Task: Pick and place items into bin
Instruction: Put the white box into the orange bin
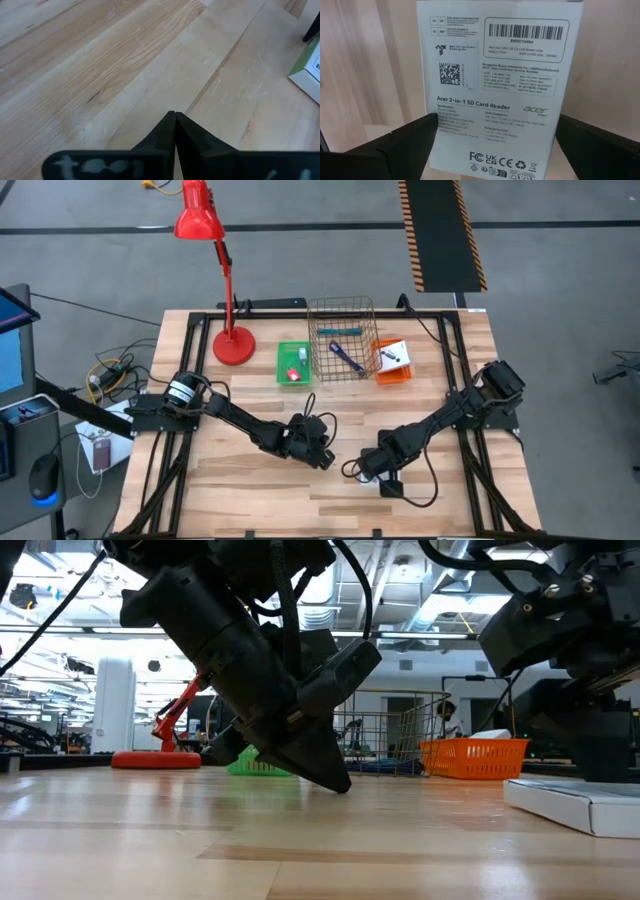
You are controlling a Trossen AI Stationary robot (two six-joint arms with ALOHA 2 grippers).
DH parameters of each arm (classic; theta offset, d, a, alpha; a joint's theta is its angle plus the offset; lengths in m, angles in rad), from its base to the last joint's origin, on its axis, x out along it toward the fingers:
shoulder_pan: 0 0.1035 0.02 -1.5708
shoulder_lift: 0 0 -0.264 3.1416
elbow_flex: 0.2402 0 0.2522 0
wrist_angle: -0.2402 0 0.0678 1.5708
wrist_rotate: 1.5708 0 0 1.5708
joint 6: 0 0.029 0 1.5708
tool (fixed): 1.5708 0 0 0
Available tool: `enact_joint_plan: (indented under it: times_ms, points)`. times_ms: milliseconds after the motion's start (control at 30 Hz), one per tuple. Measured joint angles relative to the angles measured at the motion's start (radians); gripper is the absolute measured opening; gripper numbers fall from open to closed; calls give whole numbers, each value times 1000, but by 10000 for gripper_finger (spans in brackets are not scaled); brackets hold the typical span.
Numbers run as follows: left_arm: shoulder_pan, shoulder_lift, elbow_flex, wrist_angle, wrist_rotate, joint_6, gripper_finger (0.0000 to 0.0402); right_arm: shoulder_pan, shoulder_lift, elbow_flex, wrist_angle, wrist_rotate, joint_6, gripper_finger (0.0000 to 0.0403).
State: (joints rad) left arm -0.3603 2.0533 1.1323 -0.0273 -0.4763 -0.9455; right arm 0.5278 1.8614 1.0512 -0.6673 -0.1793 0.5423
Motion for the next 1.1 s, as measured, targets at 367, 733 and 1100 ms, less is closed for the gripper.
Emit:
enact_joint_plan:
  times_ms: [367,733,1100]
  points:
    - [0,0,0,0,-2,27,0,-4,-53,-14,44,48,151,391]
    - [1,2,-2,35,-20,113,0,1,-66,-14,202,118,119,391]
    - [16,2,-2,42,-20,133,0,0,-69,-12,223,117,91,391]
